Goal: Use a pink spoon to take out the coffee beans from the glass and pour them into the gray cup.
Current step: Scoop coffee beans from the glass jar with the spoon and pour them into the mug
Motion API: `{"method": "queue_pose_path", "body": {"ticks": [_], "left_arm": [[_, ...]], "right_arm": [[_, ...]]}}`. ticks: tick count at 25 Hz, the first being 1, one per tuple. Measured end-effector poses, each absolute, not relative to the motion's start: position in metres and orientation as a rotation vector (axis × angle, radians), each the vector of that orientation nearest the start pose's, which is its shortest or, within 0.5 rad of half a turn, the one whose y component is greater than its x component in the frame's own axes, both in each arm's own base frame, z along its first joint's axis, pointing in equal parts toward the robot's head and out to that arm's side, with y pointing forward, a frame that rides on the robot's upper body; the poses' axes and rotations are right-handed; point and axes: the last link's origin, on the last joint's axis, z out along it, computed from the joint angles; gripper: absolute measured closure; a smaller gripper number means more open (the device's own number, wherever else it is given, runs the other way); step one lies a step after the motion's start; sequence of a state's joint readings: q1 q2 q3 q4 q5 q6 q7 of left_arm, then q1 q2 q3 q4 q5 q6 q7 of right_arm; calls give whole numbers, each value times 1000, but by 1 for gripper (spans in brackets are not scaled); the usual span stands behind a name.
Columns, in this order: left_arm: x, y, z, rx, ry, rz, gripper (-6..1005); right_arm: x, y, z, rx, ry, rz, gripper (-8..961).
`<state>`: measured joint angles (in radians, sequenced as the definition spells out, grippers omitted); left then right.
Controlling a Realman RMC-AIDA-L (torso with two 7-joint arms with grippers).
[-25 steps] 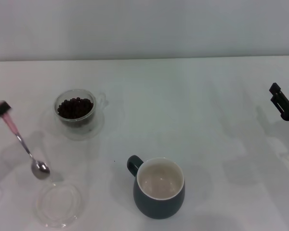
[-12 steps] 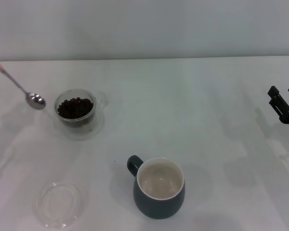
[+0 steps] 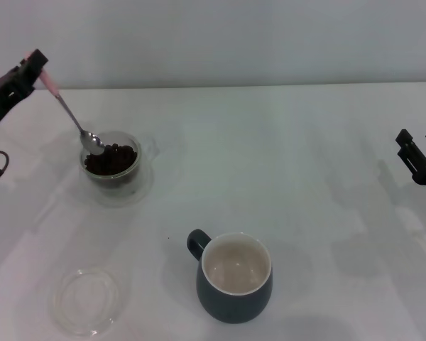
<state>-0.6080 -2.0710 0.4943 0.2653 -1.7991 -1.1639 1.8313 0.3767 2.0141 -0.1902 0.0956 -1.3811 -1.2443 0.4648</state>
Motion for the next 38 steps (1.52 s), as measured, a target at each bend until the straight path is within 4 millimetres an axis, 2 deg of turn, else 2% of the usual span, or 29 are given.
{"method": "queue_pose_path", "body": {"ticks": [10,16,28,38], "left_arm": [[-273,401,-6,-1858,-958,-1070,863],[-271,404,-17,-1878,-950,-997,863],[-280,401,-33,-1834,-1069,-948,863],[-285,398,-34,-1751,-1214,-1024,864]], "right_arm": [[374,291,1,-1609,784,765,328],[374,292,2,-1605,782,766,328],[376,291,2,-1592,799,762,329],[376,292,2,-1593,797,759,329]]}}
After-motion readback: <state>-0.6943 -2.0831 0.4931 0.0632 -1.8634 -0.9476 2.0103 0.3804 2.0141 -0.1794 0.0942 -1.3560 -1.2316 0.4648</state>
